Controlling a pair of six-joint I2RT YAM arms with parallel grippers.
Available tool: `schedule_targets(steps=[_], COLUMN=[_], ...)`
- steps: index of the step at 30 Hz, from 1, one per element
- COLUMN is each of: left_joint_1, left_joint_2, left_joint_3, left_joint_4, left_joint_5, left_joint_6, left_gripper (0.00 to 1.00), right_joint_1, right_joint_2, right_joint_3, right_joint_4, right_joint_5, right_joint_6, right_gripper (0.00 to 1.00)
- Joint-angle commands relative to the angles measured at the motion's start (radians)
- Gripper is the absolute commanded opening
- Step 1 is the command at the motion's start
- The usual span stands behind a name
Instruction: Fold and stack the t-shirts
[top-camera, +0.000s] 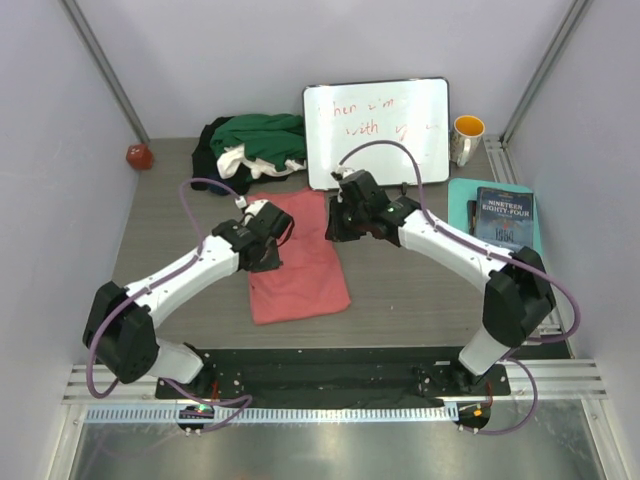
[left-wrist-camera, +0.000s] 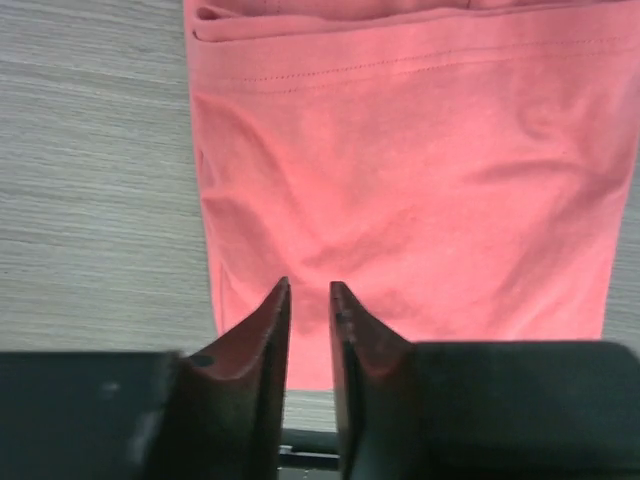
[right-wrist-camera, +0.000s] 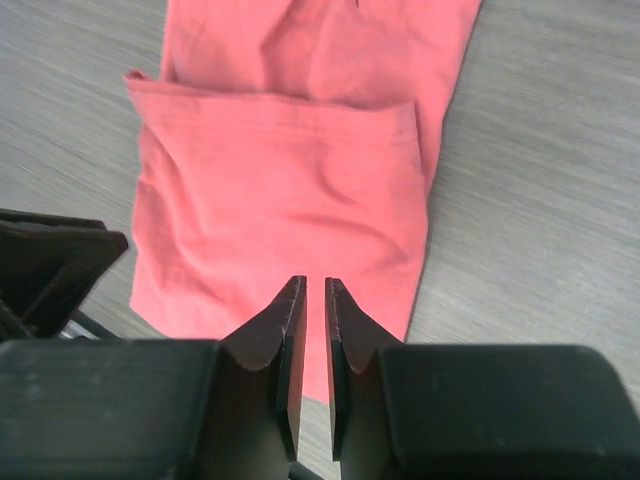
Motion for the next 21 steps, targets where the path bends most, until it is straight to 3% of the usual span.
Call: schedule_targets(steps=[1, 3, 8, 15, 21], left_joint_1=[0.001, 0.001, 0.001, -0.025, -0.117], left_joint_2=[0.012, 0.041, 0.109, 0.179, 0.166], left_joint_3=[-0.019, -0.059, -0.120, -0.174, -0.222], left_joint_4=[-0.009, 0.021, 0.101, 0.137, 0.123], left_joint_5=[-0.006, 0.013, 0.022, 0.048, 0.053], left_joint_6=[0.011, 0.003, -0.008, -0.014, -0.053], left_gripper=[0.11, 0.00, 0.00, 0.00, 0.00], right_joint_1=[0.074, 0.106, 0.149, 0.166, 0.200], right_joint_2=[0.045, 0.091, 0.144, 0.216, 0.153], right_joint_3=[-0.039, -0.073, -0.137, -0.197, -0.281], right_joint_4=[-0.043, -0.017, 0.059, 0.060, 0.030], right_joint_5=[0.052, 0.046, 0.043, 0.055, 0.058], right_joint_6=[-0.011, 0.007, 0.030, 0.021, 0.064], right_gripper=[0.18, 0.15, 0.01, 0.01, 0.01])
